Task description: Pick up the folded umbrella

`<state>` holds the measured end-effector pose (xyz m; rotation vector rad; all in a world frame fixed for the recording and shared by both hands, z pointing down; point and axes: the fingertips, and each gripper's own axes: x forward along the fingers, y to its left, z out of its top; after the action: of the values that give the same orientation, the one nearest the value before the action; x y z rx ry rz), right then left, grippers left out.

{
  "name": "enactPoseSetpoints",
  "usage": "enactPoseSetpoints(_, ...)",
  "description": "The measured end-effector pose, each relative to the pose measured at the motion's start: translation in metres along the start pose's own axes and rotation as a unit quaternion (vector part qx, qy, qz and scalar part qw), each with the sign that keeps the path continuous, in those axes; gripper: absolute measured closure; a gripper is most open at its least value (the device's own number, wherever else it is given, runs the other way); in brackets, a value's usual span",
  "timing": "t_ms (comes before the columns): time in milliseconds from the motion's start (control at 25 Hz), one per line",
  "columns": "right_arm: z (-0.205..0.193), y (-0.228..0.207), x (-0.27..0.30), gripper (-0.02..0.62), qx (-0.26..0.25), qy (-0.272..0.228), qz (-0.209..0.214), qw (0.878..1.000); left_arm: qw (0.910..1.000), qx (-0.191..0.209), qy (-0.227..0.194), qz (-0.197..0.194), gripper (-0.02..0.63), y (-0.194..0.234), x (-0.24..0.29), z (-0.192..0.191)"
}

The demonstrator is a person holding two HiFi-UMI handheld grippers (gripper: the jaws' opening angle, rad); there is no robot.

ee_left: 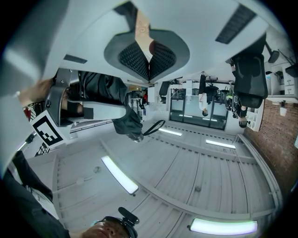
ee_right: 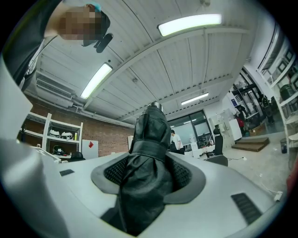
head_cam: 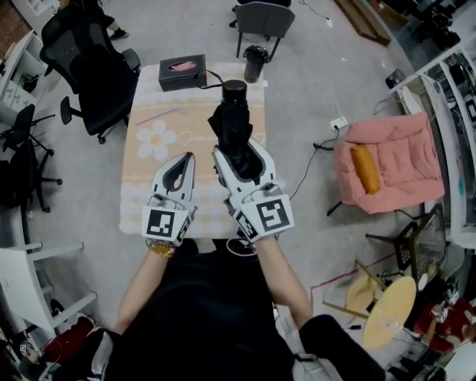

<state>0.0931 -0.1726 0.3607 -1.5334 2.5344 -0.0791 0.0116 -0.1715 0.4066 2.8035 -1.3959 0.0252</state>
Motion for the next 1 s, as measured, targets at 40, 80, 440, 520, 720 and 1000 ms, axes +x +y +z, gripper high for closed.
enactPoseSetpoints(40, -0.001, 0.0, 0.0, 0.374, 0.001, 0.0, 0.0, 1.0, 1.0, 0.001, -0.001, 0.0, 0.592, 0.001, 0.0, 0.001)
enactPoseSetpoints(80, -0.002, 0.001, 0.0, 0.374, 0.002, 0.0, -0.001, 1.0, 1.0, 0.001, -0.002, 0.0, 0.592, 0.001, 0.0, 0.0)
enactPoseSetpoints(440, -0.011, 0.004, -0.004, 0.374, 0.001, 0.004, -0.001, 1.0, 1.0, 0.0, -0.005, 0.002, 0.592, 0.002, 0.0, 0.005)
enactPoseSetpoints(520, -0.012, 0.004, -0.005, 0.374, -0.001, 0.004, -0.001, 1.0, 1.0, 0.002, -0.008, 0.001, 0.592, 0.002, 0.0, 0.005)
enactPoseSetpoints(720, -0.019, 0.004, -0.006, 0.374, -0.004, 0.005, -0.004, 1.0, 1.0, 0.001, -0.004, 0.0, 0.592, 0.003, 0.001, -0.002)
enactPoseSetpoints(1000, -0.032, 0.002, -0.007, 0.374, -0.005, 0.015, -0.007, 1.0, 1.0, 0.003, 0.0, 0.006, 0.592, 0.006, 0.007, 0.005)
